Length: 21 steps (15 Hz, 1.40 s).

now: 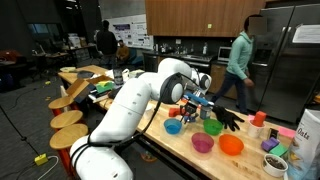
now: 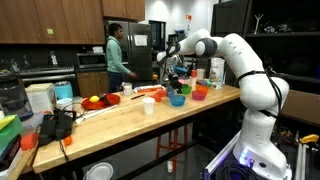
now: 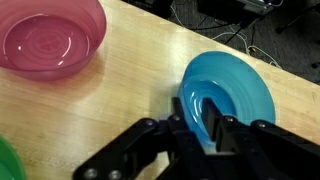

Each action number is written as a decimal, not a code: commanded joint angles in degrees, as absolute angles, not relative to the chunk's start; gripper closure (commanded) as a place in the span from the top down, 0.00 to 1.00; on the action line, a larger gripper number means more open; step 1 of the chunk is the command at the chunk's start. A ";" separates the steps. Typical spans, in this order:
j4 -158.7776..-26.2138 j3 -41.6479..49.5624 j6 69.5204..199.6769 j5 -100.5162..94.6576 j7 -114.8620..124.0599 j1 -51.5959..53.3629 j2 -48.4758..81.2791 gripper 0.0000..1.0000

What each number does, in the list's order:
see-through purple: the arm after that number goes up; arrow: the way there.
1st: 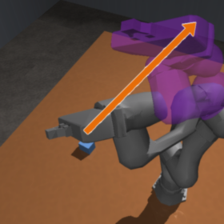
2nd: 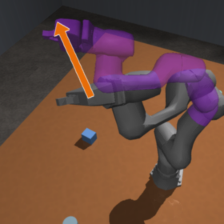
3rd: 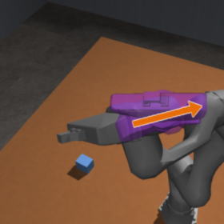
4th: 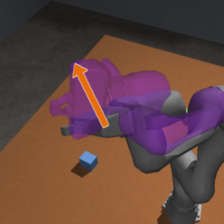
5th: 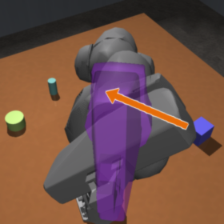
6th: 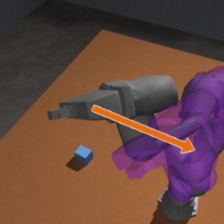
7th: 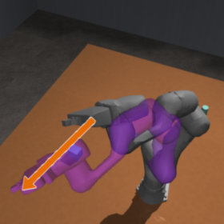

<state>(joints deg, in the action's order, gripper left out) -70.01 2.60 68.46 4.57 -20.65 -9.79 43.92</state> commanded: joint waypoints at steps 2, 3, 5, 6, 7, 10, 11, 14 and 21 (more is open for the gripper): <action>-67.34 1.77 67.40 4.23 -19.65 -10.66 44.95 0.67; -67.01 1.70 67.24 4.22 -19.84 -10.68 45.31 0.73; -66.46 1.55 66.83 4.33 -20.01 -10.69 45.96 0.88; -66.14 1.44 66.63 4.44 -20.06 -10.71 46.34 0.94; -65.82 1.36 66.44 4.45 -20.14 -10.73 46.71 1.00; -64.96 1.23 65.65 4.50 -19.93 -10.74 47.70 1.00; -64.70 1.27 65.36 4.54 -19.68 -10.78 47.89 1.00; -64.71 1.82 66.63 4.40 -17.62 -10.52 47.31 0.74; -61.90 2.03 64.50 1.87 -16.20 -9.84 48.09 0.98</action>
<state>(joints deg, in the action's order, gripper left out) -64.22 2.22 66.02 3.38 -17.26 -9.81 47.24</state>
